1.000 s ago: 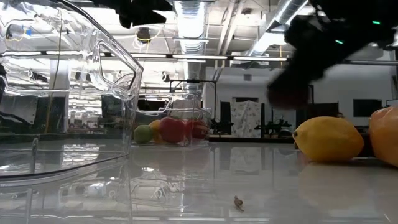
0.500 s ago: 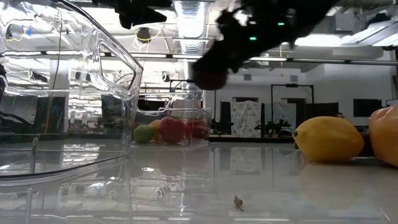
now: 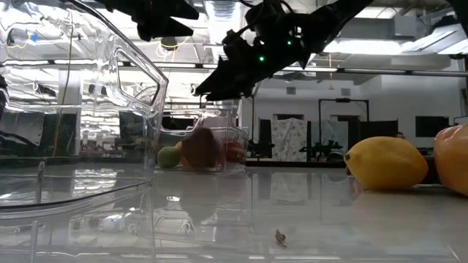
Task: Sort produce into baskets
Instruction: Put the strawberry into the top transparent bin
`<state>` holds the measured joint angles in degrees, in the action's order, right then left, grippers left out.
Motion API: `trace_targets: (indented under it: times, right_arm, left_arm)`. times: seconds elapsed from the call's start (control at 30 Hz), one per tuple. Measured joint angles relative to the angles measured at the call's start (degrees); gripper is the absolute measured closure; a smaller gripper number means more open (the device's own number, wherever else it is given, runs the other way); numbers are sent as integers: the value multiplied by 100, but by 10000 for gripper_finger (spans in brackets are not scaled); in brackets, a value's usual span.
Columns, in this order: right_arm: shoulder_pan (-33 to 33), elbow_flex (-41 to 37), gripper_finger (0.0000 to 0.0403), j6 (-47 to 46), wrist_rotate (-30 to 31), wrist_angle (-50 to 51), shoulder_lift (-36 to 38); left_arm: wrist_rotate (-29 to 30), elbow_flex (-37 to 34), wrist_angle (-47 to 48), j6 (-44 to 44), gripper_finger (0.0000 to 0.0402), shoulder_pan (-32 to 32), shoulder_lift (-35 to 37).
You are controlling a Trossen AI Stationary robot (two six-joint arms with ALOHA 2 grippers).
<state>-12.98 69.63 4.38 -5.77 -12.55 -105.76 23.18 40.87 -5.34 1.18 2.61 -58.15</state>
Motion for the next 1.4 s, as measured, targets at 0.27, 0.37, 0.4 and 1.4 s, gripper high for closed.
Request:
trace_targets:
  times: [0.27,0.37,0.4,1.4]
  right_arm:
    - [248,-422,37,191,76,1454,751]
    - [488,-1127,47,133,176,1560,1074]
    - [574,-1366,51,74,243,1543,1188]
    - [1959,-6017,130,-2002,2343,-776,3462]
  left_arm:
    - [6,-3,233,194,88,0,0]
    - [22,-3,306,254,88,0,0]
    - [31,-3,316,253,88,0,0]
    - [320,-3,150,-5,88,-2,0]
